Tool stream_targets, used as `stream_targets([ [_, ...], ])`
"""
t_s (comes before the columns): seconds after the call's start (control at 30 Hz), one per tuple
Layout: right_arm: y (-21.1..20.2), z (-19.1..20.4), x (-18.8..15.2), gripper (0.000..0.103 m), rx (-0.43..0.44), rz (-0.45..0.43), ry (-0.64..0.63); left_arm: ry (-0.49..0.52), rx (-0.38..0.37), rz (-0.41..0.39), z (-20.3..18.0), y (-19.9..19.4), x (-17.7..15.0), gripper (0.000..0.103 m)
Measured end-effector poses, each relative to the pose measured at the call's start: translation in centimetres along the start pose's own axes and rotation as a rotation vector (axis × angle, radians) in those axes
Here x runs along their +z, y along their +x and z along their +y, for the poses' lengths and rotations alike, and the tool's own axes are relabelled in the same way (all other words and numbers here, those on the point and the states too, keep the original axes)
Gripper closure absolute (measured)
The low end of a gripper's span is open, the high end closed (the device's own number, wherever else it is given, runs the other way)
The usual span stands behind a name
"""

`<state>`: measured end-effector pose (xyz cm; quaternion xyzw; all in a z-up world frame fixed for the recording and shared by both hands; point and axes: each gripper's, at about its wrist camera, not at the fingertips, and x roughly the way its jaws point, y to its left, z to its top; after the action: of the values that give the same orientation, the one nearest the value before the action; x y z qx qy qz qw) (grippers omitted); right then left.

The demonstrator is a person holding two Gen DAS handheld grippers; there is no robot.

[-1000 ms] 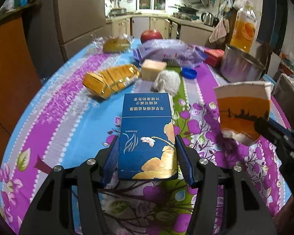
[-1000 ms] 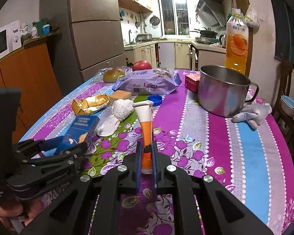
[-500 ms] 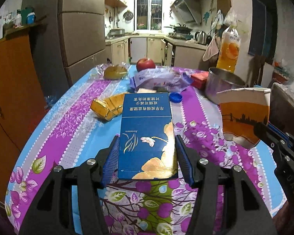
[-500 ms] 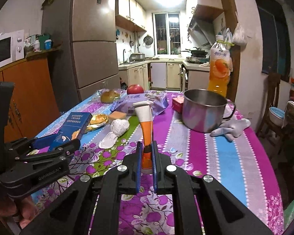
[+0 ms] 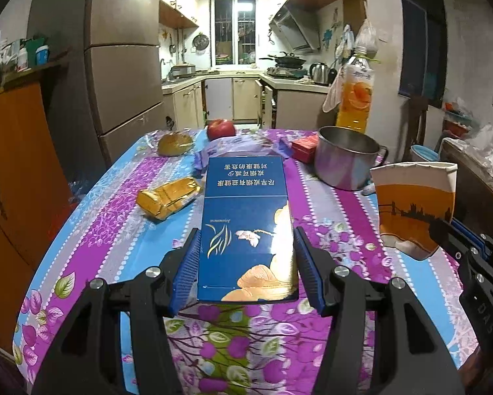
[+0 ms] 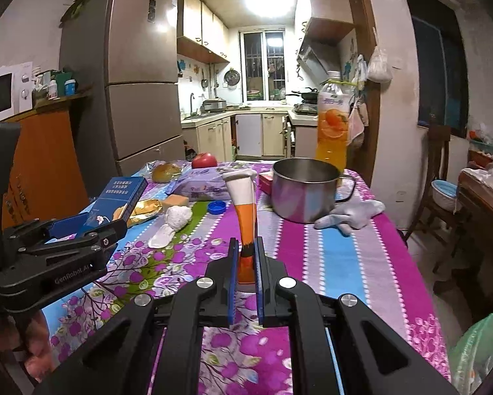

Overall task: Collect trash
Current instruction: 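Carry the blue box and orange tube over the green bin with both tools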

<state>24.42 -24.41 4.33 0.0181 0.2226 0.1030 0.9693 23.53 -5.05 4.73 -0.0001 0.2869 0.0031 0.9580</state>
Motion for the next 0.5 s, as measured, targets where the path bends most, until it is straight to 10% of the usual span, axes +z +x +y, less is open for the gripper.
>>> stream_targets([
  [0.5,-7.4,-6.2,-0.7,0.093,-0.123,-0.038,0.042,0.081,-0.110,-0.034,-7.8,-2.6,0.2,0.049],
])
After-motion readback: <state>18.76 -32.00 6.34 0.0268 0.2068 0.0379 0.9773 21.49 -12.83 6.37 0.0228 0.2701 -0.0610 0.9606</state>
